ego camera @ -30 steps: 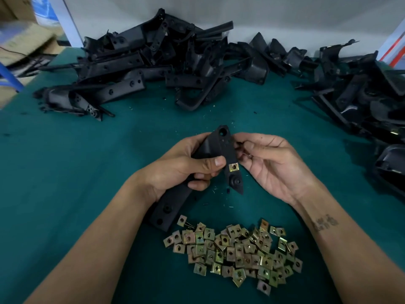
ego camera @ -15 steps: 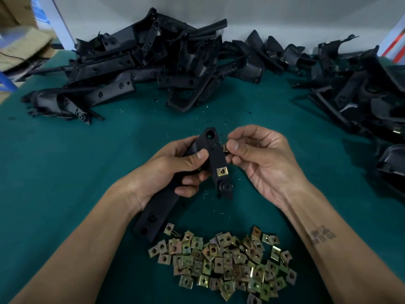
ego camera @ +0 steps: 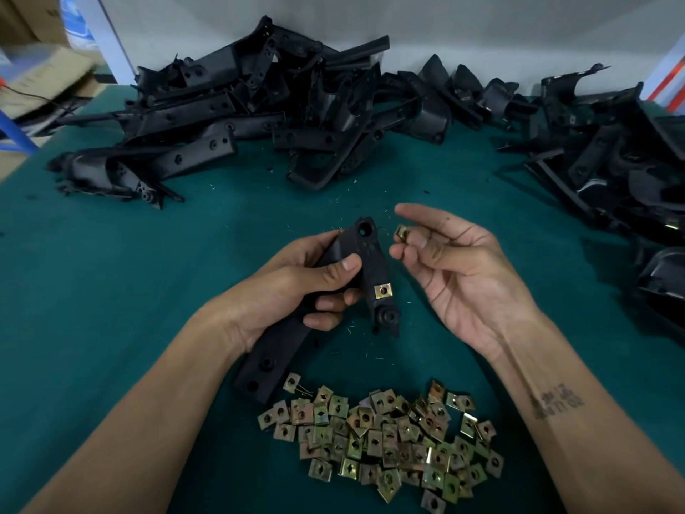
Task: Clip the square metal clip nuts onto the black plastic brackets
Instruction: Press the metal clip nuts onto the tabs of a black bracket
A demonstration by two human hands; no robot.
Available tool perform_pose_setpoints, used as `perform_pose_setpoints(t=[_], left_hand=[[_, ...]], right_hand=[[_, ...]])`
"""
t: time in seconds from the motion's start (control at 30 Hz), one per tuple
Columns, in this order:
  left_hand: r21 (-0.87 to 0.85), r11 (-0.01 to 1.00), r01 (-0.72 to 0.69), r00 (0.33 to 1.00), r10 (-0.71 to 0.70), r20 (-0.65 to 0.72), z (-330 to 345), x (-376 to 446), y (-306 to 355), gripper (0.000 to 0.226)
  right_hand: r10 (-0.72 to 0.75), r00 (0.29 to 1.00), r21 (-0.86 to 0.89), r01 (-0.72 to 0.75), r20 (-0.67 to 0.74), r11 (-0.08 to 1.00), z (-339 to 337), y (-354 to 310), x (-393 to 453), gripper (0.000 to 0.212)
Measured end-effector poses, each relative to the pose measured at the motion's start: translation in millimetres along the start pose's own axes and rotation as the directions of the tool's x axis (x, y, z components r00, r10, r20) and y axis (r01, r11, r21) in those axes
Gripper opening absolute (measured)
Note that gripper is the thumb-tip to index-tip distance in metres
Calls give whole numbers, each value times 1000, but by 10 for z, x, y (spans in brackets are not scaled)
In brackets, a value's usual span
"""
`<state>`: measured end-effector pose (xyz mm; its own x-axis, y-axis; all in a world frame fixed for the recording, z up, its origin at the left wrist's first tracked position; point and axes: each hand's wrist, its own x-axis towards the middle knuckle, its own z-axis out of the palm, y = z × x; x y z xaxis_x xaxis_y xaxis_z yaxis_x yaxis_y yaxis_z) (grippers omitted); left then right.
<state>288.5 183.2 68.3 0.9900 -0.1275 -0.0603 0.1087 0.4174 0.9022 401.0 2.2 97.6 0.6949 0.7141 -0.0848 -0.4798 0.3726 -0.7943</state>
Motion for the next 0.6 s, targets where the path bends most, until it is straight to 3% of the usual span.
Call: perform_pose_setpoints(t=[0.27,0.43,0.6], left_hand=[[29,1000,8,999,-9,31,-7,-2,0,19],[48,999,13,999,-15,46,-14,7,-5,12],[51,998,22,998,-25,56,-17,12,-2,13]], right_hand=[[-18,1000,-226,14,-18,974,47,-100,-38,21],[-63,998,-378,52,-16,924,54,-168,-65,22],[-64,998,-423,61,7,904,100,-163,-98,16]])
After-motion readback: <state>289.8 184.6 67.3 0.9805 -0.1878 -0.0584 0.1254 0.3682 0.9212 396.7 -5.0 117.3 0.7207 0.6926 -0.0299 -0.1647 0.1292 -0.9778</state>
